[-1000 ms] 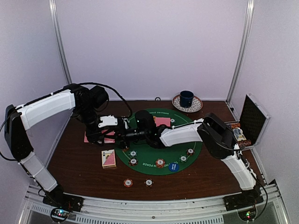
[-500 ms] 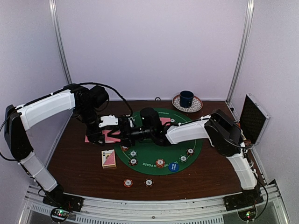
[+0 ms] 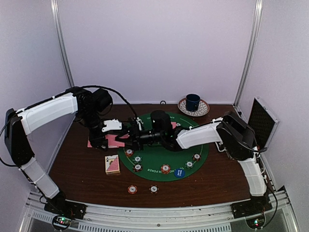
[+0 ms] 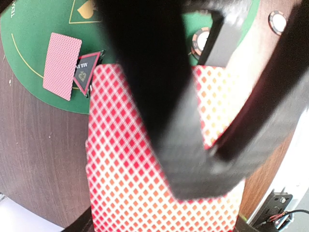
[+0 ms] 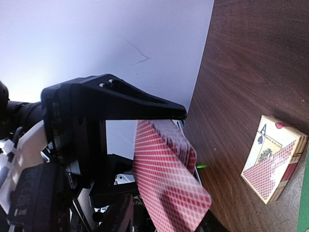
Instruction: Distribute texas hold em gaming equipment
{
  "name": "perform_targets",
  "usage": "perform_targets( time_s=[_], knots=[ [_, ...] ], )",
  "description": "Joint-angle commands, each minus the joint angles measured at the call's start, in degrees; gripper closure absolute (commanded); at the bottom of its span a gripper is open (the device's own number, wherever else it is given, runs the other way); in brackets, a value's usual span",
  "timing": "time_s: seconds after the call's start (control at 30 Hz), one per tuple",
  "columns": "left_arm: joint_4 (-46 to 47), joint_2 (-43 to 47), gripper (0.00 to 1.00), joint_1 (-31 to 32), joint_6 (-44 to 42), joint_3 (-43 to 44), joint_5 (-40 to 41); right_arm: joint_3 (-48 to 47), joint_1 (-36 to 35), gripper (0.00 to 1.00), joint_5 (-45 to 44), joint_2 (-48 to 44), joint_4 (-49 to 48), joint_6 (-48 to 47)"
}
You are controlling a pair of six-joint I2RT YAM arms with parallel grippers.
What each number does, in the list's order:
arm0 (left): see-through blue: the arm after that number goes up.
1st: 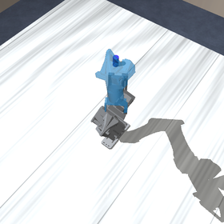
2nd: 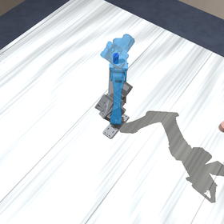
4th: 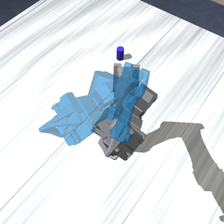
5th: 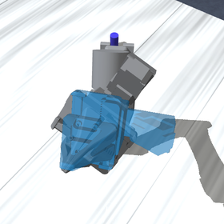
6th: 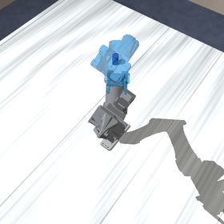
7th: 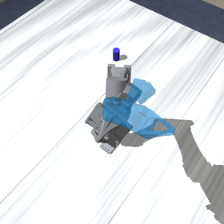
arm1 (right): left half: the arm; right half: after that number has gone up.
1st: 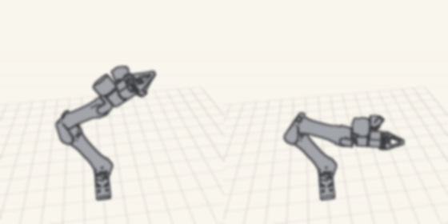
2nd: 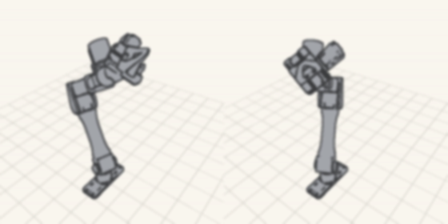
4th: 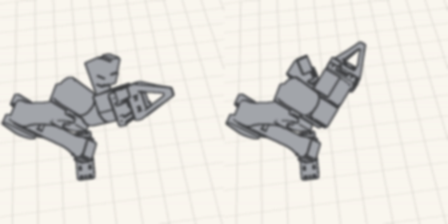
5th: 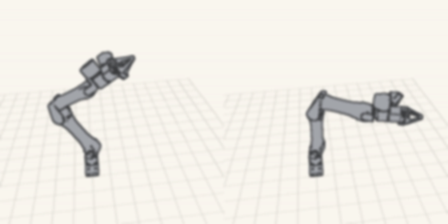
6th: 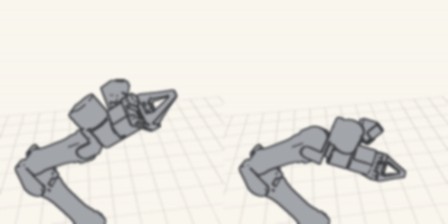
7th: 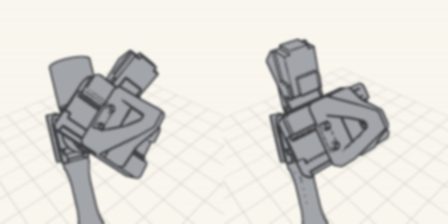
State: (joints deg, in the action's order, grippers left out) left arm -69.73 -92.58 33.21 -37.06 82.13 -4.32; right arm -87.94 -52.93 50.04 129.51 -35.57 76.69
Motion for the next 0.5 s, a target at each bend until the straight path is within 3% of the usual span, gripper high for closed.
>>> perform_targets(
  time_s=[0.0, 0.17, 0.47],
  knots=[
    [0.3, 1.0, 1.0, -0.1, 0.0, -0.1, 0.4, 2.5, 0.9, 0.64, 1.0, -4.2, -4.6, 1.6],
    [0.3, 1.1, 1.0, -0.1, 0.1, -0.2, 0.6, 3.3, 1.1, 0.78, 1.3, -3.9, -6.7, 3.5],
    [0.3, 1.4, 1.0, -0.1, 0.0, -0.5, 1.0, 4.5, 1.6, 0.93, 2.2, -3.6, -10.3, 6.8]
  ],
)
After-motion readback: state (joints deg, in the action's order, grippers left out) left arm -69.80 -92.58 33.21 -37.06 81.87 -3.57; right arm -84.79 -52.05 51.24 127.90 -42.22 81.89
